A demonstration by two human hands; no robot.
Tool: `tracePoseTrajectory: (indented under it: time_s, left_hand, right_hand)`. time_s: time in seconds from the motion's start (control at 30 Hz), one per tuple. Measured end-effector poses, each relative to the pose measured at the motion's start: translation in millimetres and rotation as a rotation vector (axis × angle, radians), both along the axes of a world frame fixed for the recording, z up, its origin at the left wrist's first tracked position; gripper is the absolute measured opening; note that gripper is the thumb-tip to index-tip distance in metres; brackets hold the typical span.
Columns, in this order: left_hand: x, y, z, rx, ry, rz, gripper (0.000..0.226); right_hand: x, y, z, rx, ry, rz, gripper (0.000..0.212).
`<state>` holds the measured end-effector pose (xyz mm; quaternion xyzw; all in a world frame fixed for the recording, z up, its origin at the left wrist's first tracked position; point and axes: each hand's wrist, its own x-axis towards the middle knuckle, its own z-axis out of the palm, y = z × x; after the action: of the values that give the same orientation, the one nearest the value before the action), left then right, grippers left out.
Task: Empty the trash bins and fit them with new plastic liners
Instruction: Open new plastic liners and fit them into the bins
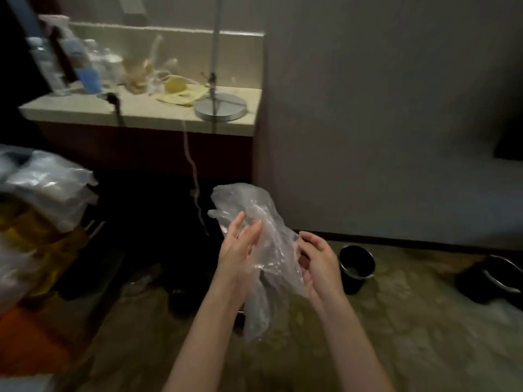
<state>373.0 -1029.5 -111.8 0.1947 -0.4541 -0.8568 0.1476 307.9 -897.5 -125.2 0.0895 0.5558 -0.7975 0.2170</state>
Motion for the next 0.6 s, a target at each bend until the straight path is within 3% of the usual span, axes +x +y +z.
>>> tracePoseTrajectory:
  time_s: [0.13, 0.23, 0.33, 0.47, 0.6]
  left_hand:
    - [-34, 75, -4, -0.010, -0.045, -0.145, 0.084]
    - [-56, 136, -6, -0.062, -0.044, -0.323, 0.072]
    - [-71, 187, -4, -0.101, -0.028, -0.489, 0.065]
    - [-92, 226, 3, -0.138, -0.013, -0.601, 0.061]
    - [-111, 251, 1, -0.266, -0.003, -0.719, 0.088]
  right_hand:
    - [-16, 77, 1, 0.000, 0.063, -0.061, 0.026]
    - [-21, 128, -1, -0.075, 0.060, -0.137, 0.040]
    - [-30, 166, 0, -0.056, 0.028, -0.237, 0.023]
    - [-43, 204, 3, -0.042, 0.028, -0.340, 0.026]
    - [-54, 233, 0, -0.114, 0.064, -0.447, 0.015]
